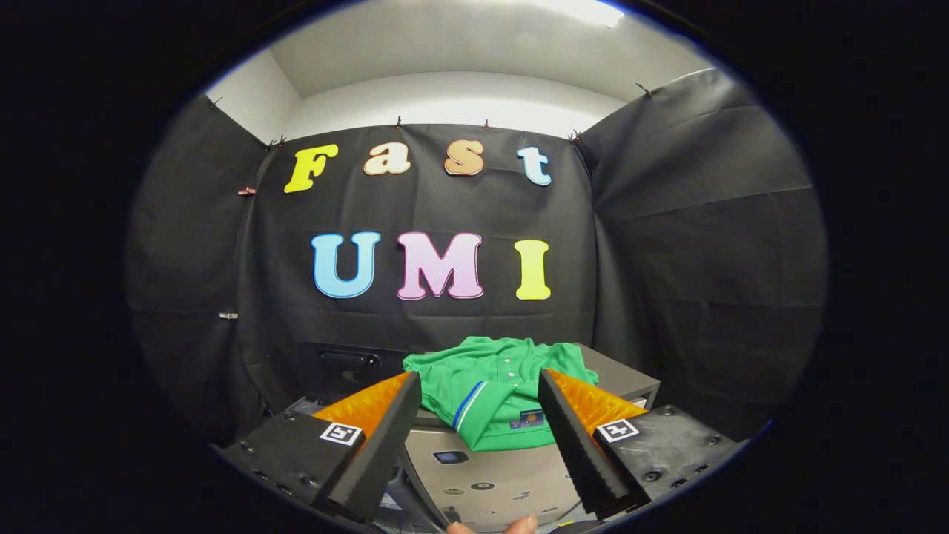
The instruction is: Put the clothes into the washing machine and then close the washing machine lid.
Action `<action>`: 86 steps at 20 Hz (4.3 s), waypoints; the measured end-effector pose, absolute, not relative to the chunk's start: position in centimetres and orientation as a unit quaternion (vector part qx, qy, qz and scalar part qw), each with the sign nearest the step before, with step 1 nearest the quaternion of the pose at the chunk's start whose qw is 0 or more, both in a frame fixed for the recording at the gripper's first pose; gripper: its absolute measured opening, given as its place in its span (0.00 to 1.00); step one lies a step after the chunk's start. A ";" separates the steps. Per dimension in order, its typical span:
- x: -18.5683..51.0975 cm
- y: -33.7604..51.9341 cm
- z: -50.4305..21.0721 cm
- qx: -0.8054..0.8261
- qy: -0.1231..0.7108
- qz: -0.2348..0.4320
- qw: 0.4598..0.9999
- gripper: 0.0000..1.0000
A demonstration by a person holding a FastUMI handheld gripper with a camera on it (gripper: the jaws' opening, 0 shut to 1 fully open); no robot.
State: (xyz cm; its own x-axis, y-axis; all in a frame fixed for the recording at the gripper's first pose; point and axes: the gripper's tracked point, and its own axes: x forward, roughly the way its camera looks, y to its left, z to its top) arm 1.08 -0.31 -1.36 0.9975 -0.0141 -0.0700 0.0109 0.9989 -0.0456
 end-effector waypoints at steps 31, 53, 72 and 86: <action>24.2 -7.6 -14.7 -0.048 0.417 -0.050 0.906 1.00; 26.6 -2.1 -0.5 0.044 0.353 0.001 0.935 0.08; 23.3 26.2 -0.5 0.072 0.352 0.146 0.922 0.08; 22.0 31.2 -19.9 0.050 0.411 0.110 0.903 0.08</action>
